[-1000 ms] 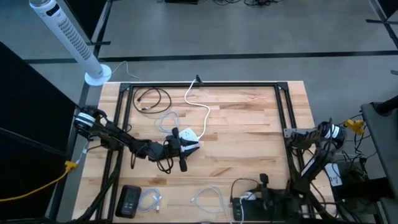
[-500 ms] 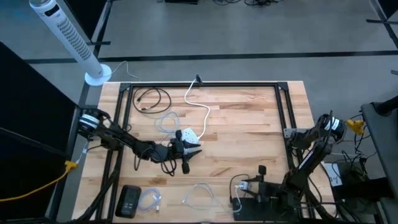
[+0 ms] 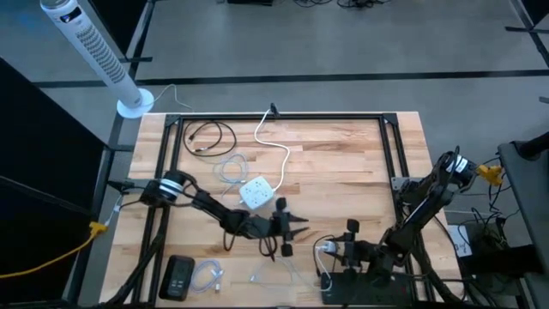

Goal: Plug in charger cables
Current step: Insert the white charger into the black outlet, then remove the black charger cable in the black outlet

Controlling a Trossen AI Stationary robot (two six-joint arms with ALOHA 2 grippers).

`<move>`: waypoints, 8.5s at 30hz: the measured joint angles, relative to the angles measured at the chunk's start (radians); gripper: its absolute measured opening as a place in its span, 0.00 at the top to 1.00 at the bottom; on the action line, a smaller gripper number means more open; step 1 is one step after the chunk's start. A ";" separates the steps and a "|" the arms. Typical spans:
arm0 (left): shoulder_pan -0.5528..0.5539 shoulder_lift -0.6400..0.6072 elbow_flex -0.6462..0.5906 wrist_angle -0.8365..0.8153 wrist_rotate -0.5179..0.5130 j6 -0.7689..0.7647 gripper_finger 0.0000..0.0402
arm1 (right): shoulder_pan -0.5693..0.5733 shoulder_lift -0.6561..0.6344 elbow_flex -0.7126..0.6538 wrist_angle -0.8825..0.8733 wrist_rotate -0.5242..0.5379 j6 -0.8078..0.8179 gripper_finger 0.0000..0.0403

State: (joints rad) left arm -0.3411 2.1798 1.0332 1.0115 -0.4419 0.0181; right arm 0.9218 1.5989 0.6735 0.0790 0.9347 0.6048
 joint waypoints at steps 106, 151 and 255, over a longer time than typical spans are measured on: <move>0.004 0.064 0.195 -0.163 0.137 -0.024 0.77 | 0.246 0.342 -0.023 0.740 0.058 0.023 0.65; 0.009 0.009 0.194 -0.263 0.116 0.023 0.77 | 0.139 0.235 0.095 0.085 -0.295 0.072 0.65; -0.011 -0.848 -0.281 -0.854 0.171 -0.064 0.77 | -0.253 -0.023 0.399 -0.990 -1.301 0.344 0.40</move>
State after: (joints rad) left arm -0.3523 1.3322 0.7525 0.1576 -0.2712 -0.0463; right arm 0.6684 1.5755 1.0721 -0.9111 -0.3661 0.9493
